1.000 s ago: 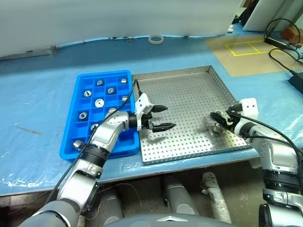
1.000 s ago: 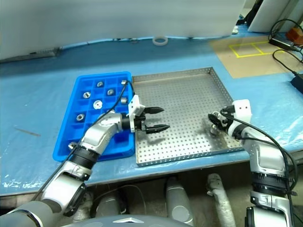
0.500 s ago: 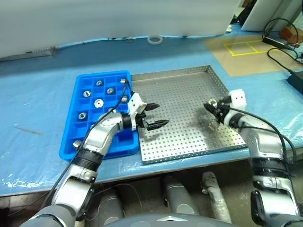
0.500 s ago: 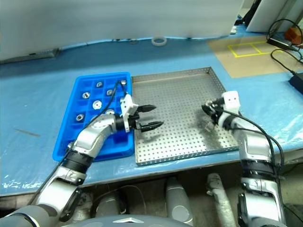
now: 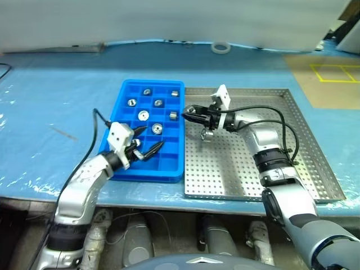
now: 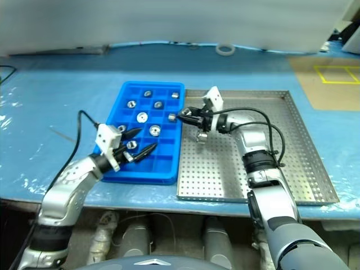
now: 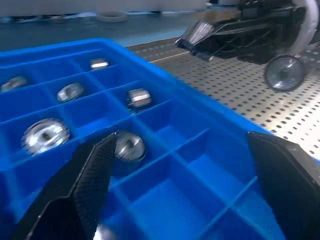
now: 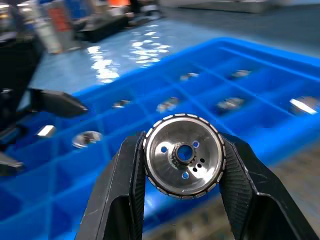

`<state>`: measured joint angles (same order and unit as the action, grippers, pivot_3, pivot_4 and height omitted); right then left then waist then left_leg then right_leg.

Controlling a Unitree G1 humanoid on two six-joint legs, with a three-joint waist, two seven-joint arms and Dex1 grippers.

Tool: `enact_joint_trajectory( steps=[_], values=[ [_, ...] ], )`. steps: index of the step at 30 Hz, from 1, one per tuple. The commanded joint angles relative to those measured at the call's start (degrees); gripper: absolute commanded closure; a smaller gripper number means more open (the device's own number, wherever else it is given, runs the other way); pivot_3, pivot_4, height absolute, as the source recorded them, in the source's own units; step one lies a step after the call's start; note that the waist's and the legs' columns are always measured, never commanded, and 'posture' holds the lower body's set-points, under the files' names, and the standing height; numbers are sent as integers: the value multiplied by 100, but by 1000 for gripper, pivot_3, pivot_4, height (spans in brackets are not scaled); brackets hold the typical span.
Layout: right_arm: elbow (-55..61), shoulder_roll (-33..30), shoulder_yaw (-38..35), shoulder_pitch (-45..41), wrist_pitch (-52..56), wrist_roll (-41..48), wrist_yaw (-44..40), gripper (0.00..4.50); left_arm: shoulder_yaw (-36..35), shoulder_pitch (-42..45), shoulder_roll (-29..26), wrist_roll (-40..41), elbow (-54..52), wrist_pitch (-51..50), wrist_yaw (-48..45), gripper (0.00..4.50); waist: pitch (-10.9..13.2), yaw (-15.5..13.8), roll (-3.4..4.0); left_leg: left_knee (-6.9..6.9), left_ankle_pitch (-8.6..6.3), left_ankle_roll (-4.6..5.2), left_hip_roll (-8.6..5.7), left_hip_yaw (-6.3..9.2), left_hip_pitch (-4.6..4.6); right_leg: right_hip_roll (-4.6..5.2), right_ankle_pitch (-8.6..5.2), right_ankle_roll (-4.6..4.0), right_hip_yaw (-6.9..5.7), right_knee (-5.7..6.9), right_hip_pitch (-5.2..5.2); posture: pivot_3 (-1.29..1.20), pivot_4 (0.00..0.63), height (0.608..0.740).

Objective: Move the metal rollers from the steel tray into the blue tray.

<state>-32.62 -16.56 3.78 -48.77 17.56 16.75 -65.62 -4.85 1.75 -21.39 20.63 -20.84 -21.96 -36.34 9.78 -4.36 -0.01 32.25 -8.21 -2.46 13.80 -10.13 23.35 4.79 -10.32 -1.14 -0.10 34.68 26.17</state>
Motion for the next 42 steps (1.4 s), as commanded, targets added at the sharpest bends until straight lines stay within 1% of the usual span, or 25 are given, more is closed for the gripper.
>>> enact_joint_trajectory(
  steps=[1,3,6,8,11,14,15,21,24,28,31,36,42],
  values=[
    [16,131,267,-210,-84,154,-835,2858,-387,-468,-76,230,-769,-150,286,142,1,-161,-3,-3,2,-4,2,2,-1,0,-1,-1,-5,1,-2,298,150,740],
    [-131,239,370,-292,-132,75,-997,2858,-557,-748,-105,304,-1019,-213,413,142,2,-270,-5,-2,2,-6,3,5,-4,2,-2,0,-8,0,-9,317,150,740],
    [-277,302,462,-326,-223,5,-1180,2858,-677,-947,-155,371,-1190,-271,522,142,4,-438,-4,-2,4,-9,-3,9,-4,15,-2,1,-16,7,-11,349,150,740],
    [-369,326,453,-352,-307,-30,-1184,2858,-697,-1011,-180,401,-1237,-284,565,142,4,-495,-4,-2,5,-12,-5,11,-4,21,-3,2,-18,8,-16,347,150,740],
    [-483,306,369,-424,-352,-34,-1125,2858,-600,-951,-209,417,-1202,-296,568,142,4,-538,-5,-2,6,-12,-9,12,-4,27,-7,9,-20,8,-18,330,150,740],
    [-327,163,334,-358,-232,17,-1172,2858,-438,-705,-246,433,-1068,-342,496,142,4,-571,-5,-2,10,-20,-7,16,-5,25,-10,17,-25,12,-17,290,150,740],
    [-236,121,336,-312,-166,41,-1189,2858,-421,-642,-255,446,-1024,-351,481,142,4,-571,-5,-3,12,-22,-5,16,-5,25,-4,6,-28,12,-17,282,150,740],
    [621,-132,382,172,304,148,-1111,2858,-281,-236,-400,496,-642,-377,255,142,4,-509,-5,-4,13,-23,-1,16,-1,15,-6,8,-26,9,-10,195,150,740],
    [1256,-259,538,471,663,179,-1149,2858,-221,-57,-426,494,-436,-351,156,142,4,-450,-5,-4,13,-23,-3,14,3,17,-7,11,-26,9,-9,170,150,740],
    [1998,-229,876,850,943,64,-974,2858,-226,35,-472,507,-296,-332,59,142,3,-344,-7,-5,18,-31,-2,14,-8,13,-7,11,-19,17,-10,157,150,740],
    [2165,-273,1217,912,815,-300,-762,2858,-248,28,-526,517,-265,-343,12,142,3,-261,-7,-10,22,-37,-1,14,-15,12,-7,12,-19,22,-10,157,150,740],
    [2549,-107,1577,926,997,-296,-674,2858,-255,-55,-577,497,-257,-330,11,142,3,-261,-7,-10,22,-39,-2,14,-15,14,-7,13,-18,21,-11,165,150,740],
    [2603,-74,1843,875,892,-410,-645,2858,-283,-193,-557,483,-342,-311,102,142,2,-270,-8,-12,22,-38,-3,15,-13,14,-7,13,-20,17,-12,188,150,740]
  ],
)
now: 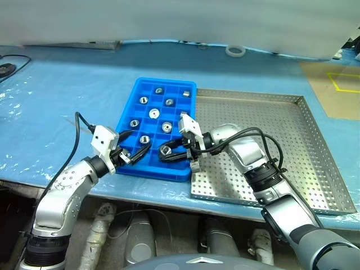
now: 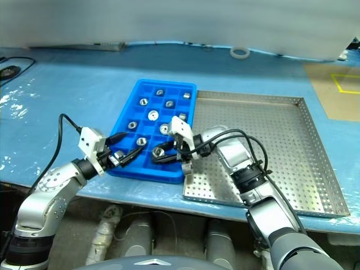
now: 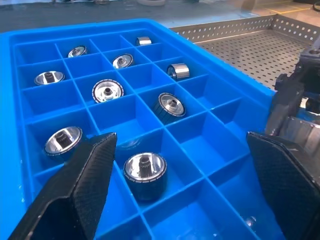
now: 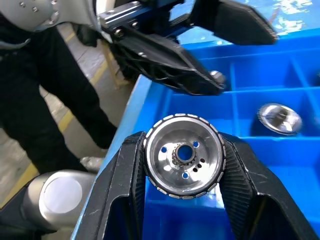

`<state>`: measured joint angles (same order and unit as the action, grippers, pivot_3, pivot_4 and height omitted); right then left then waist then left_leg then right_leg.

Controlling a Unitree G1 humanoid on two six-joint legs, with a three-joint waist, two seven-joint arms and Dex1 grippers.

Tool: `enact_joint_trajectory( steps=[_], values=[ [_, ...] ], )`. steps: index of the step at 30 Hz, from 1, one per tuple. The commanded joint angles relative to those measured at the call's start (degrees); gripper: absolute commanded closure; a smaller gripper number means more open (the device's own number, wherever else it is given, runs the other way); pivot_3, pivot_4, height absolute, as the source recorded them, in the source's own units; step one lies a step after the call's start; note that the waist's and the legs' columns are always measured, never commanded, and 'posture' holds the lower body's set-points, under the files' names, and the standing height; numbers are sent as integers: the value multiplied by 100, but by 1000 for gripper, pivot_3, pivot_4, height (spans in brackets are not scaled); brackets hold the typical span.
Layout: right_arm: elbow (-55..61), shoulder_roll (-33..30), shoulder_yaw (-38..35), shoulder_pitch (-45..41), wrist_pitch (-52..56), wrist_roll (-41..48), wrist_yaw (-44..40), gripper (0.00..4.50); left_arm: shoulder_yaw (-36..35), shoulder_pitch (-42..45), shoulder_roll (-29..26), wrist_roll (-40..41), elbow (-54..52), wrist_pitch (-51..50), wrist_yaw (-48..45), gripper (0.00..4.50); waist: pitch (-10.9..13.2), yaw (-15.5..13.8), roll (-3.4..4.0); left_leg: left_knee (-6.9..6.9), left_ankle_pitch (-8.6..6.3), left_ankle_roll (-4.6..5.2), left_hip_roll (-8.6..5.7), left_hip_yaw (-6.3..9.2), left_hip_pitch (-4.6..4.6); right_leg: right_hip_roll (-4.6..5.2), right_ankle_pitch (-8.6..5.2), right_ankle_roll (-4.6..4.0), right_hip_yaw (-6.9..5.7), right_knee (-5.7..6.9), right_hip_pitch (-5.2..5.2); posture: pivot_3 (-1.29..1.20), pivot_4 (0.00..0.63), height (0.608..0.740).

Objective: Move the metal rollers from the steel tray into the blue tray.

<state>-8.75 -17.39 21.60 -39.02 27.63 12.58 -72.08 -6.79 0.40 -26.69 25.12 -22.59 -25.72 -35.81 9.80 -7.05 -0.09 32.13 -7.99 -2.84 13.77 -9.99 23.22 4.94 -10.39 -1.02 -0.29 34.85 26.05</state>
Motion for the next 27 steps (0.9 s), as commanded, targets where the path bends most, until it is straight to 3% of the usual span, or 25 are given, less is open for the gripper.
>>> enact_joint_trajectory(
  steps=[1,20,27],
  values=[
    [217,-4,71,-126,-133,-3,-23,2858,-119,-86,-26,41,-181,70,70,142,0,-3,0,0,0,0,0,0,0,0,0,0,0,0,0,196,150,740],
    [-297,245,222,-257,-457,-363,137,2858,-138,-209,-30,24,-228,124,202,142,-1,-8,-2,1,0,0,1,1,-3,0,0,-1,-1,4,-2,212,150,740],
    [-248,335,52,-211,-326,-247,368,539,49,-110,-25,-34,-166,92,161,142,-2,-5,-3,1,0,-1,1,1,-4,0,1,-1,-1,5,-4,193,150,740]
  ],
)
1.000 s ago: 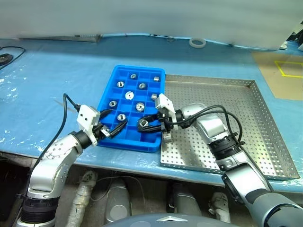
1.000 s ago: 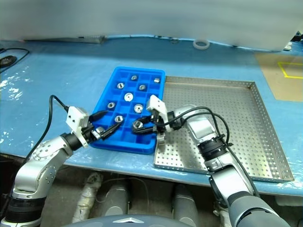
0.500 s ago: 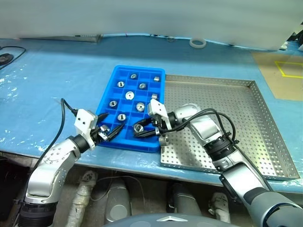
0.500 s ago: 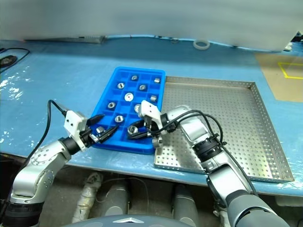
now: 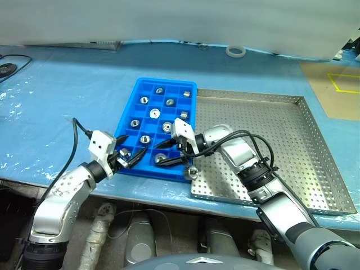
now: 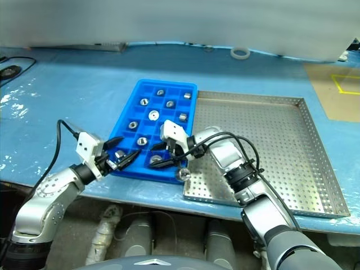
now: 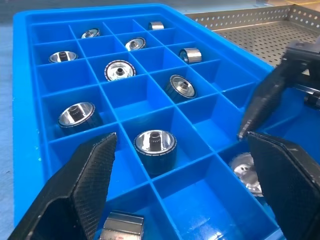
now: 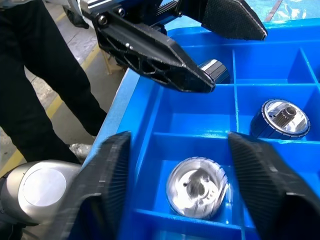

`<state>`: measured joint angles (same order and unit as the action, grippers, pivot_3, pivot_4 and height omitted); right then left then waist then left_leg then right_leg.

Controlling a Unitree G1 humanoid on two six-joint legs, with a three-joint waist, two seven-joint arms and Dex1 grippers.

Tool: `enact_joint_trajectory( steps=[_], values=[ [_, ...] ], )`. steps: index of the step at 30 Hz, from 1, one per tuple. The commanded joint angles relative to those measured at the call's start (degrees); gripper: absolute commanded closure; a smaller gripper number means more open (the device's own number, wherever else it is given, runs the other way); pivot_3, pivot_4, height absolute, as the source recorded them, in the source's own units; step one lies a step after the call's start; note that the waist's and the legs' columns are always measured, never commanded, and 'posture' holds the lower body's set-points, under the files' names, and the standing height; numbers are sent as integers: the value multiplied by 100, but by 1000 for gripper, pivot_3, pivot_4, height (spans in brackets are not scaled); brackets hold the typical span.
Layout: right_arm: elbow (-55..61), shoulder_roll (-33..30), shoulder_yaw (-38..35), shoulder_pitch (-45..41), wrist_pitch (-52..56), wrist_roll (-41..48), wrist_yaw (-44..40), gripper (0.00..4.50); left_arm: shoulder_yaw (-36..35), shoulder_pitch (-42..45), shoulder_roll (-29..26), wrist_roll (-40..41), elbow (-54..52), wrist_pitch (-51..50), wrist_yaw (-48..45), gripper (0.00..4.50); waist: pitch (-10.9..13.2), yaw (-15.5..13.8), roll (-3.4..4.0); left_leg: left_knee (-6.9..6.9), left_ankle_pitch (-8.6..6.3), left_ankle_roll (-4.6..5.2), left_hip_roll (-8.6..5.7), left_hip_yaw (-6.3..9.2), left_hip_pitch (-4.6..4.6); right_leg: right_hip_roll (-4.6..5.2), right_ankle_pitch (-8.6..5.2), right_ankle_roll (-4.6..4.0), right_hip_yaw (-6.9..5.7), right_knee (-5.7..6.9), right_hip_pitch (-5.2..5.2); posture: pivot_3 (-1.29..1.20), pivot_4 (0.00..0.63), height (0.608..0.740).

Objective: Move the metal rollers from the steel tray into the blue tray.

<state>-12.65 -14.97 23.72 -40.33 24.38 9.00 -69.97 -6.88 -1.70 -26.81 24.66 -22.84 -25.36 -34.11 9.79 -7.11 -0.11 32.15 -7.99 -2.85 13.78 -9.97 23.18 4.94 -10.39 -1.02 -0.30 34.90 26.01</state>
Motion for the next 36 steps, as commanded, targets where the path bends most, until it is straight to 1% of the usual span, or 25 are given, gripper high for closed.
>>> enact_joint_trajectory(
  steps=[1,7,13,16,19,27,36],
  values=[
    [141,84,-223,-78,6,150,173,225,99,129,1,20,-132,47,-27,142,0,2,0,0,0,0,0,0,0,0,0,0,0,0,0,183,150,740],
    [184,-69,-747,-88,233,496,276,225,285,417,-6,35,106,52,-196,142,0,2,-1,4,0,0,-2,0,-3,1,0,0,1,6,-3,115,150,740],
    [91,-367,-1545,-177,424,752,709,225,699,1089,96,-13,693,147,-581,142,0,38,-1,14,3,-4,-4,-1,-7,1,1,0,6,23,-2,19,150,740],
    [74,-310,-1926,-183,426,790,1234,225,920,1448,228,-78,1068,263,-771,142,-1,158,-1,18,4,-5,-4,-2,-12,1,1,-1,11,31,-2,-52,150,740],
    [132,-309,-2145,-135,477,834,1564,225,1051,1746,408,-115,1414,367,-891,142,-1,249,-1,19,8,-10,-5,-3,-12,-1,1,-1,15,38,3,-83,150,740],
    [398,-376,-2431,53,512,929,2045,225,1334,2229,652,-294,2073,644,-1255,142,-1,470,-2,20,11,-13,-7,-3,-13,-2,2,-1,20,44,5,-163,150,740],
    [650,-527,-2402,266,592,1009,2121,225,1396,2331,746,-397,2306,768,-1425,142,-1,493,-2,25,10,-12,-8,-5,-17,-2,2,-1,24,45,3,-187,150,740]
  ],
)
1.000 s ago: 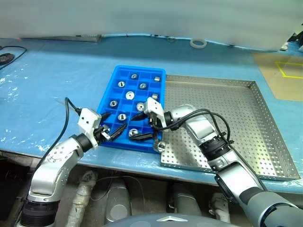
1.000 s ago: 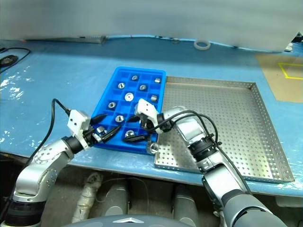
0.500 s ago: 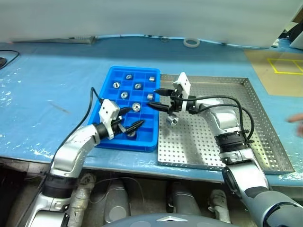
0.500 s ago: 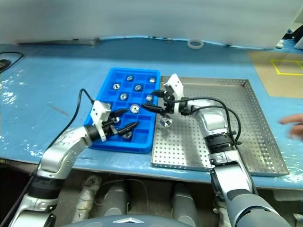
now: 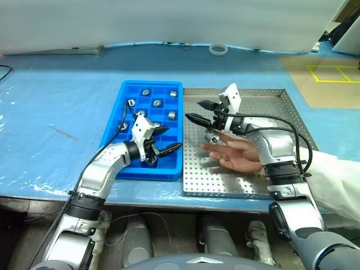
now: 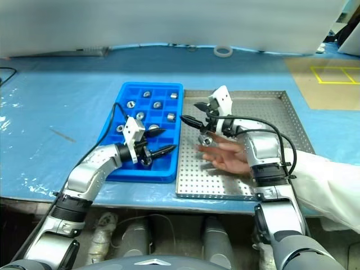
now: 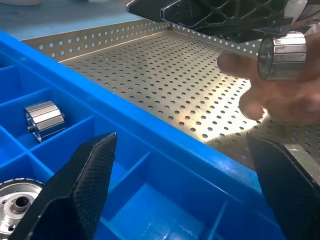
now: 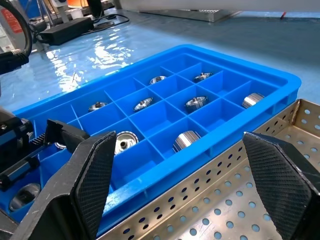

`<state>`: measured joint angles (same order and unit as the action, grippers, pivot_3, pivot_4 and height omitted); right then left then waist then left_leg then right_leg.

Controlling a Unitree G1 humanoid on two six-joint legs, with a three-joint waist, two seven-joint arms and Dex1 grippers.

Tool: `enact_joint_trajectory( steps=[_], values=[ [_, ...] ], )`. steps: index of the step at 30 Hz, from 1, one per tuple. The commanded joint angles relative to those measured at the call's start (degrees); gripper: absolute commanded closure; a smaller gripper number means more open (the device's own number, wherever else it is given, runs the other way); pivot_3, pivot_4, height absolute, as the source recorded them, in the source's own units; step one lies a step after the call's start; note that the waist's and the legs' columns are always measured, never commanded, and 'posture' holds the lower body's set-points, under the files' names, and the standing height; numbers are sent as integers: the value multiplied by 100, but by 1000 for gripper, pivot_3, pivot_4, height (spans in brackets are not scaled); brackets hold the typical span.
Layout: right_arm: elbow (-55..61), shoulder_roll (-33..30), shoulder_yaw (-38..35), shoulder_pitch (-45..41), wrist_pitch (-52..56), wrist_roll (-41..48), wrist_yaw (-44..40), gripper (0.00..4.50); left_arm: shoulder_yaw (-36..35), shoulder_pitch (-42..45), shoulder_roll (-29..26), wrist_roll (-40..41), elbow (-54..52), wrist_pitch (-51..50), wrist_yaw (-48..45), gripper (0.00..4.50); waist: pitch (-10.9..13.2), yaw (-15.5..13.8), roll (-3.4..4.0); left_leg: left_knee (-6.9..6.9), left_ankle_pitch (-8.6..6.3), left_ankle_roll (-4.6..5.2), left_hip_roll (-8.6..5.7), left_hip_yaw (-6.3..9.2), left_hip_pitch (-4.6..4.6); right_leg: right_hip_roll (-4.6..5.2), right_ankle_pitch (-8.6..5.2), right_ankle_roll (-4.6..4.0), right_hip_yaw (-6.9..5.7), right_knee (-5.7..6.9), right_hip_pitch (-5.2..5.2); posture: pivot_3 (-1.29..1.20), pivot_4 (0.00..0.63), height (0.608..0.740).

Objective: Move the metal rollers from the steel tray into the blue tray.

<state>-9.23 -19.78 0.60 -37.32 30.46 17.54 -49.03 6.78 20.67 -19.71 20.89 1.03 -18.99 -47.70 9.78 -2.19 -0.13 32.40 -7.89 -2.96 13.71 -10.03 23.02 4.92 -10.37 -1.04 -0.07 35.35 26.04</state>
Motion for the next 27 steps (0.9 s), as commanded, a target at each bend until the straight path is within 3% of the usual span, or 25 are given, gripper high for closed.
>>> enact_joint_trajectory(
  steps=[1,27],
  values=[
    [319,-57,-79,-31,-7,161,27,225,40,87,44,-30,-79,138,-73,142,0,1,0,0,0,0,0,0,0,0,0,0,0,0,0,-187,150,740],
    [307,-364,294,272,-370,-183,-6,225,61,122,71,-114,-18,185,-192,142,0,9,0,0,-1,1,0,-1,-1,0,0,-1,1,0,0,-213,150,740]
  ],
)
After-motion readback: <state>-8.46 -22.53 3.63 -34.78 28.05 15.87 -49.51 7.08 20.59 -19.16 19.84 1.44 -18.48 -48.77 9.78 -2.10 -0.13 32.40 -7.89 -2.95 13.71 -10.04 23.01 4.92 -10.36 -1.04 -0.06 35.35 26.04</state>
